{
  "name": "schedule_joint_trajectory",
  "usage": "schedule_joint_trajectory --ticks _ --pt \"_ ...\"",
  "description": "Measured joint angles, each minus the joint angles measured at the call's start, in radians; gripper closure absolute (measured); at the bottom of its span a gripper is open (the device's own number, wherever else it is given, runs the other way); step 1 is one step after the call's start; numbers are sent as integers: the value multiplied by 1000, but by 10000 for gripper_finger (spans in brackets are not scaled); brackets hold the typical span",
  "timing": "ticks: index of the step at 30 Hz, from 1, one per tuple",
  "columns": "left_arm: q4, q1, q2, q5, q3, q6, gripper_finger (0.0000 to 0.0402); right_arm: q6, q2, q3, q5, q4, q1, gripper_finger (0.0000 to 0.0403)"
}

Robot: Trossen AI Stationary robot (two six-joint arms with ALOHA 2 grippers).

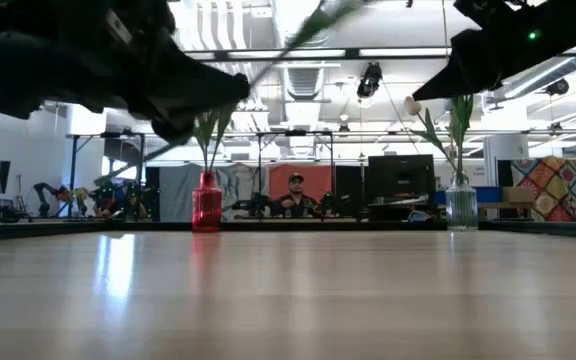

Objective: Sort flowers into vase by color
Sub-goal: Put the red tulip into the red vase

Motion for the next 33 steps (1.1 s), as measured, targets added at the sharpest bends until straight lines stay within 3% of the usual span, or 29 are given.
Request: schedule_joint_trajectory --ticks 4,7,11,15,23,33 --pt "170 -1 -7 0 -74 63 401 -89 8 -55 -109 214 0 391" --pt "275 -1 -5 8 -94 122 401 -191 11 -109 -249 418 -2 391" --pt "338 0 -4 33 -92 206 401 -272 12 -175 -463 669 -18 390" --pt "349 22 -4 35 -62 233 401 -281 29 -200 -588 830 -39 390" --pt "334 38 -4 54 33 316 401 -238 118 -130 -620 848 -64 376" --pt "269 39 -5 44 113 371 401 -198 313 64 -650 854 -64 257"
